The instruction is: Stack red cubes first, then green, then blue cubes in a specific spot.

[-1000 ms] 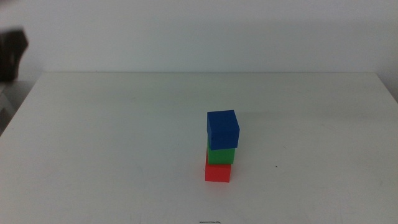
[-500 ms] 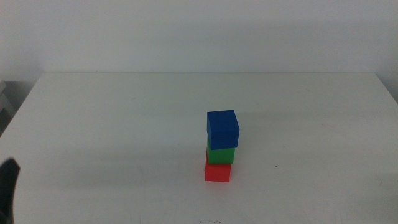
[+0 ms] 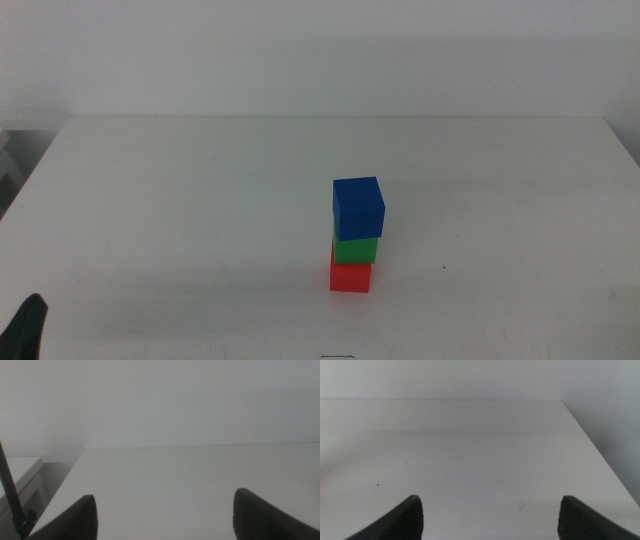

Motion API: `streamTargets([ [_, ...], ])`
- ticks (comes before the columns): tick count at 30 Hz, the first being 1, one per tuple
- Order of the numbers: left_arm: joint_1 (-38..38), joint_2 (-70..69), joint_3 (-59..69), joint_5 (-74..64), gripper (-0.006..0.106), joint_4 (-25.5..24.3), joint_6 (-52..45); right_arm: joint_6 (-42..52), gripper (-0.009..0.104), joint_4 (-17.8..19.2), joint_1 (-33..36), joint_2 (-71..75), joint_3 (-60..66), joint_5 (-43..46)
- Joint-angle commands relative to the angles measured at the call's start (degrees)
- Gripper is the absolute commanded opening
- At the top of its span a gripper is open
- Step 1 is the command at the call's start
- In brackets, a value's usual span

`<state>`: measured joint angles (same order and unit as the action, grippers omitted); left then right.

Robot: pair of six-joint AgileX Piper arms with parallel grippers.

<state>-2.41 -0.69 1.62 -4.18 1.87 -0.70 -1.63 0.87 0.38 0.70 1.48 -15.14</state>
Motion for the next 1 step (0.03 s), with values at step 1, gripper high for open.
streamTargets([
  [1, 0.1, -1.3, -0.1, 4.9, 0.091, 0.1, 0.7, 0.5, 0.093, 0.6, -0.3, 0.9, -0.5, 4.1],
])
